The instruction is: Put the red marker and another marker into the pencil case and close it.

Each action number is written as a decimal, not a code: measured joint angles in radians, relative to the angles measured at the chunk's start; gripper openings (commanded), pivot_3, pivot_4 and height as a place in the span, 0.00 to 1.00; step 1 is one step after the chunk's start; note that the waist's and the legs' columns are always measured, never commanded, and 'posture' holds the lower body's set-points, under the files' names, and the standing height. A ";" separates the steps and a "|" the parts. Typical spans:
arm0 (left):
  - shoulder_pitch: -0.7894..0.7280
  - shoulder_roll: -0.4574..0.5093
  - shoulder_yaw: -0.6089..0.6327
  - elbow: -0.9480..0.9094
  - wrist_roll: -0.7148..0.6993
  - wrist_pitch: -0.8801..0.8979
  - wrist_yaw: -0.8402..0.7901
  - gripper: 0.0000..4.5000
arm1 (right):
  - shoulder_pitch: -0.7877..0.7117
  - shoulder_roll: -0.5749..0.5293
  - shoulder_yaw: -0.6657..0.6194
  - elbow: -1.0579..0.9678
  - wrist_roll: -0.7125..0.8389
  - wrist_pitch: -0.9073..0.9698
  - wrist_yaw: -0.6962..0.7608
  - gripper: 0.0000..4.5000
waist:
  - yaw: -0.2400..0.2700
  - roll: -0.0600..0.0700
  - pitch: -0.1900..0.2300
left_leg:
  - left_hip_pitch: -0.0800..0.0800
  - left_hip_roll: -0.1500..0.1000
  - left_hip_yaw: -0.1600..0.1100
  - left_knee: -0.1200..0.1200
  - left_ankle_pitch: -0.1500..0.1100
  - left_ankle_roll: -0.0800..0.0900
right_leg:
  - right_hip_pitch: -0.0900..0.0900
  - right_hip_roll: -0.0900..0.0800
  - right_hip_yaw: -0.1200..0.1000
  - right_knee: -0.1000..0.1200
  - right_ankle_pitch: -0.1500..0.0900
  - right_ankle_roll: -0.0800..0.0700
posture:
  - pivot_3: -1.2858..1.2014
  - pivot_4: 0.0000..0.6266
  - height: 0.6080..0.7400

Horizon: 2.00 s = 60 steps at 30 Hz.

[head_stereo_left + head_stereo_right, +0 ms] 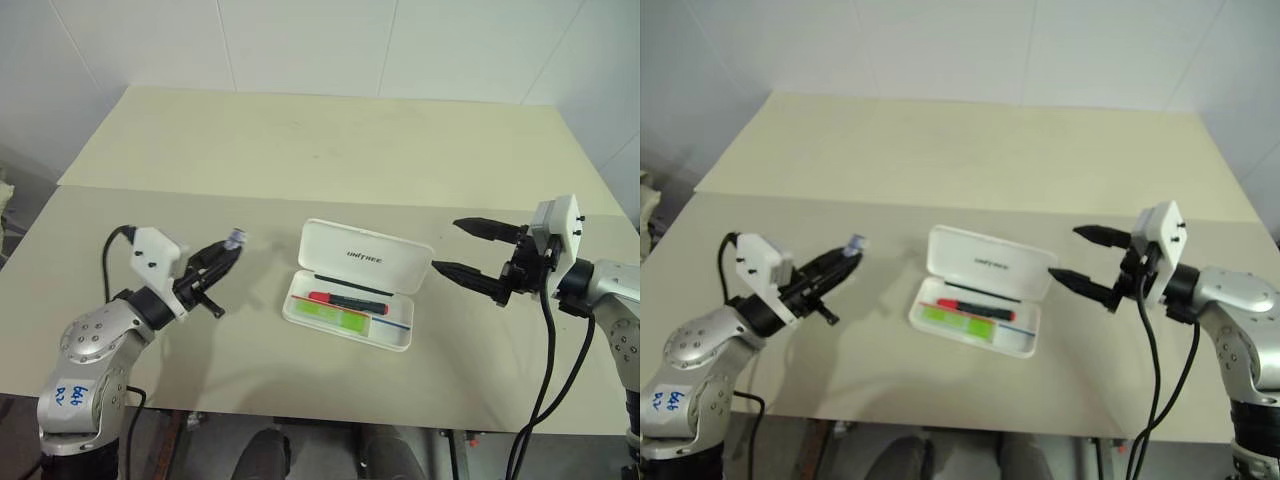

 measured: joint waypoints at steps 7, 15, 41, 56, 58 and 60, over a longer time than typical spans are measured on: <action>-0.205 0.053 -0.167 0.209 -0.009 -0.124 -0.240 0.06 | 0.138 -0.014 -0.119 -0.107 0.010 0.026 -0.055 1.00 | 0.006 0.000 0.000 | -0.001 -0.001 -0.001 0.000 0.000 0.000 | 0.000 0.000 -0.001 0.000 0.000 0.000 | 0.52 0.24 1.00; -0.369 0.018 -0.336 0.387 0.016 -0.194 -0.392 0.06 | 0.264 -0.014 -0.239 -0.226 0.045 0.073 -0.119 1.00 | 0.000 0.000 0.000 | 0.000 -0.001 0.000 0.001 0.000 0.001 | 0.000 0.002 0.000 0.003 0.000 0.001 | 0.52 0.24 1.00; -0.568 -0.210 -0.591 0.686 0.194 -0.358 -0.509 0.06 | 0.529 -0.040 -0.320 -0.411 0.178 0.129 -0.112 1.00 | 0.028 0.000 0.000 | 0.001 -0.002 0.000 0.004 0.002 0.002 | 0.003 0.002 0.001 0.006 0.001 0.002 | 0.52 0.24 1.00; -0.626 -0.266 -0.651 0.730 0.261 -0.356 -0.523 0.06 | 0.515 -0.105 -0.321 -0.390 0.162 0.111 -0.004 1.00 | 0.027 0.000 0.000 | 0.002 -0.002 0.000 0.005 0.003 0.003 | 0.003 0.003 0.003 0.006 0.002 0.003 | 0.52 0.24 1.00; -0.631 -0.273 -0.660 0.734 0.274 -0.356 -0.526 0.06 | 0.510 -0.105 -0.321 -0.391 0.162 0.111 -0.006 1.00 | 0.027 0.000 0.000 | 0.002 -0.002 0.000 0.005 0.003 0.003 | 0.003 0.003 0.003 0.006 0.002 0.003 | 0.52 0.24 1.00; -0.637 -0.280 -0.671 0.746 0.284 -0.356 -0.531 0.06 | 0.507 -0.105 -0.321 -0.391 0.162 0.111 -0.009 1.00 | 0.027 0.000 0.000 | 0.002 -0.002 0.000 0.006 0.003 0.003 | 0.003 0.003 0.003 0.006 0.002 0.003 | 0.52 0.24 1.00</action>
